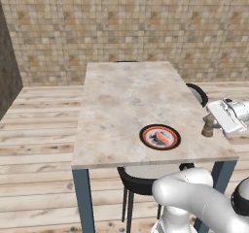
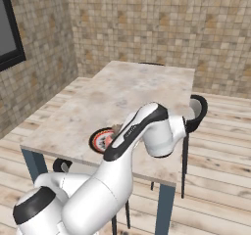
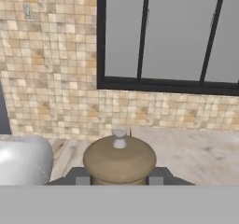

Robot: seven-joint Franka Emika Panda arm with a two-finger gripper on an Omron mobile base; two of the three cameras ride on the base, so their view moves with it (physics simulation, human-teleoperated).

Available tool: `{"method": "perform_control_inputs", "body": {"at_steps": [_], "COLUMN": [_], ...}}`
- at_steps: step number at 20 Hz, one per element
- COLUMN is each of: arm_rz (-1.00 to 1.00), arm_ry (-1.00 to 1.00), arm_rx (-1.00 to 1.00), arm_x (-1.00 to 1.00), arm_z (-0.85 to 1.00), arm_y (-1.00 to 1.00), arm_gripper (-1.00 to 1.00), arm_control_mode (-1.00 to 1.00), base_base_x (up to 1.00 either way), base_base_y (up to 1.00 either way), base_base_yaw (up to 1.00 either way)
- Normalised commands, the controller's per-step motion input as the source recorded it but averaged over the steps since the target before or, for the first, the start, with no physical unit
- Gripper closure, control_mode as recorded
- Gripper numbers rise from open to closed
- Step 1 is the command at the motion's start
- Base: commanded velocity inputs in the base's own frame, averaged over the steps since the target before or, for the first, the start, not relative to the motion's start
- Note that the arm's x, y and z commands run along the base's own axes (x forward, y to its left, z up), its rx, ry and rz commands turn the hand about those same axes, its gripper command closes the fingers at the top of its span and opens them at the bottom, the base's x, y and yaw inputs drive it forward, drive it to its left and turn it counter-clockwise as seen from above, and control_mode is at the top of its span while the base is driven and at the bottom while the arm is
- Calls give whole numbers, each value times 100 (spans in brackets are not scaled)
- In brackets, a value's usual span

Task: Retrieve the shaker from the cabinet and place it next the steak on a plate on the dining table.

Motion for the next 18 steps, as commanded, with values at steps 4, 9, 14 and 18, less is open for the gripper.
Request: {"method": "perform_control_inputs", "body": {"at_steps": [4, 9, 14, 18], "arm_rz": [3, 4, 4, 3], "arm_ry": [-3, -3, -4, -4], "arm_rx": [2, 2, 2, 0], "arm_x": [33, 34, 33, 29], "arm_z": [-29, -33, -36, -34], "arm_y": [-9, -9, -7, -7], "arm_gripper": [100, 100, 100, 100], "arm_control_mode": [-100, -100, -100, -100], "base_base_x": [0, 0, 0, 0], "base_base_y": [0, 0, 0, 0], "base_base_yaw": [0, 0, 0, 0]}}
